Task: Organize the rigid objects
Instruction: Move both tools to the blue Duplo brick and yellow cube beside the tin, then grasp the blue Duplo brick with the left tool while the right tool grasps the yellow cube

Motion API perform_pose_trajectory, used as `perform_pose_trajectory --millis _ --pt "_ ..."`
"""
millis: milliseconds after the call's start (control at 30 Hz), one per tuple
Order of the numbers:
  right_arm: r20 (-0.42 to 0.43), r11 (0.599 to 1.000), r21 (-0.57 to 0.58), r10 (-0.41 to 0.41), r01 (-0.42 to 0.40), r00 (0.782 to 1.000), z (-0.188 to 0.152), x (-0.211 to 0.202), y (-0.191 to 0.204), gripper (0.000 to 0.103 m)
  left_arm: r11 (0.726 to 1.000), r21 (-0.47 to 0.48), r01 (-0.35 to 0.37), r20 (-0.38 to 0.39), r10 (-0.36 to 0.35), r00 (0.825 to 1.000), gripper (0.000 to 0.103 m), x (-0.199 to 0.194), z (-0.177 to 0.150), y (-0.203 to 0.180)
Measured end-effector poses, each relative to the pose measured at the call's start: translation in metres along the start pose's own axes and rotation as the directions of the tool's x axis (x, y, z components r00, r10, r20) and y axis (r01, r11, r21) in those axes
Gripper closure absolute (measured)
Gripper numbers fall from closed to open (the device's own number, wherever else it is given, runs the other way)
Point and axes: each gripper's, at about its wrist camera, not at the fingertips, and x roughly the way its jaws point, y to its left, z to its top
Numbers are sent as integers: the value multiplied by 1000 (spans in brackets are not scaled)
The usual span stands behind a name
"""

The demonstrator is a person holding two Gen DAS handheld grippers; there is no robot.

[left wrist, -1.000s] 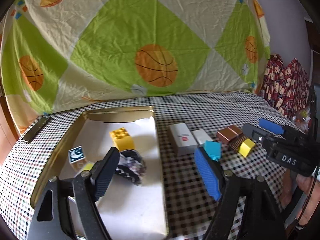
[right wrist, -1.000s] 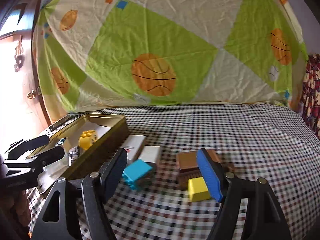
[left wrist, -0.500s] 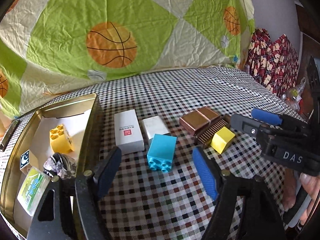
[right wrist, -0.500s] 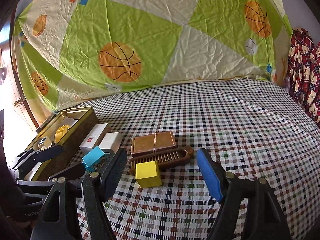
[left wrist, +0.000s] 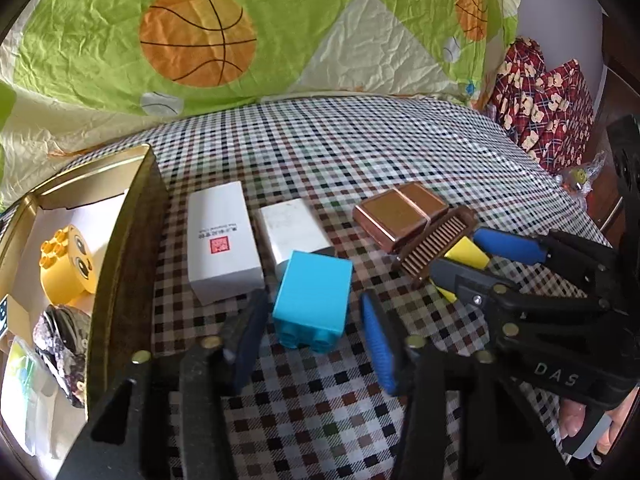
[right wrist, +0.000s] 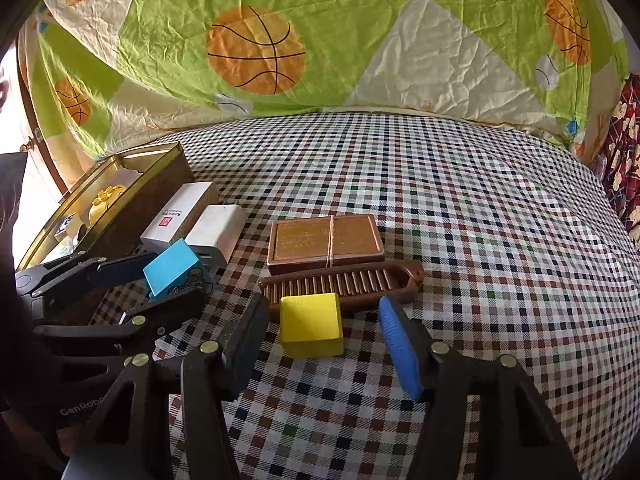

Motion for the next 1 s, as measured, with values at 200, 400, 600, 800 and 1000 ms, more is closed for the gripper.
perform_pose_trajectory --millis 200,400,600,800,1000 --pt "-2 999 -46 0 0 1000 -2 0 8 71 1000 -3 15 24 -15 1000 73 -5 -1 0" --pt "54 999 -33 1 1 999 -2 -9 6 71 1000 1 -4 76 4 997 73 -15 0 1" --pt "116 1000 -25 -8 11 993 -2 -20 7 71 999 -3 -33 129 33 991 73 -23 0 1" --pt "187 1000 -17 -5 9 982 -3 -33 6 71 996 -10 -84 194 85 977 73 -34 -2 -1" --pt "244 1000 -12 -18 22 970 -6 -44 7 71 992 -27 -123 259 126 958 73 -45 -4 -1"
